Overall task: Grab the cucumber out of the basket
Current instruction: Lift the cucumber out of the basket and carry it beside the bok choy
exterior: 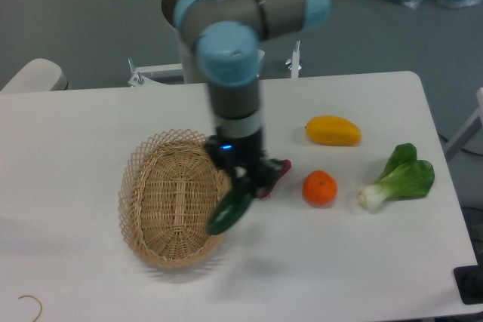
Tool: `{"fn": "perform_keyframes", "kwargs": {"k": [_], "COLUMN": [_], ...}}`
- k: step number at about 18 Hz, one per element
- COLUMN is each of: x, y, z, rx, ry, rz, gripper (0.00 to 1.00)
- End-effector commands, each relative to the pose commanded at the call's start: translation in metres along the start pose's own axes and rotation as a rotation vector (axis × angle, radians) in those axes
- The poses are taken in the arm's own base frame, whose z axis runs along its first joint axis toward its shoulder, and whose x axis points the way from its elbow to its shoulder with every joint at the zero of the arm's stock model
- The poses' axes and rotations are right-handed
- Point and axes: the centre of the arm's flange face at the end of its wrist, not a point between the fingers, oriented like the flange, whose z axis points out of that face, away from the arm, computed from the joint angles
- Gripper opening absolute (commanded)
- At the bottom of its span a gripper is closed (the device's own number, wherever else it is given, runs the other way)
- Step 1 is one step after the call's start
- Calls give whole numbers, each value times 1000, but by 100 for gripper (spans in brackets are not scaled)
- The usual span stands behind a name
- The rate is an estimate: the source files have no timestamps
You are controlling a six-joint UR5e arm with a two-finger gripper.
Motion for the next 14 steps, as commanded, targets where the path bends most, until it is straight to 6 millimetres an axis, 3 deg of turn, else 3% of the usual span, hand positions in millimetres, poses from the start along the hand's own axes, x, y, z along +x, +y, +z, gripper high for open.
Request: {"fn": "perform_keyframes", "kwargs": {"k": [2,8,14], "x": [-23,-56,-64], "y": [26,78,86], "z": [11,14,26], "rx": [0,-22,-27], "ry": [16,13,20], "rz": [33,51,46], "gripper": [36,36,36]}}
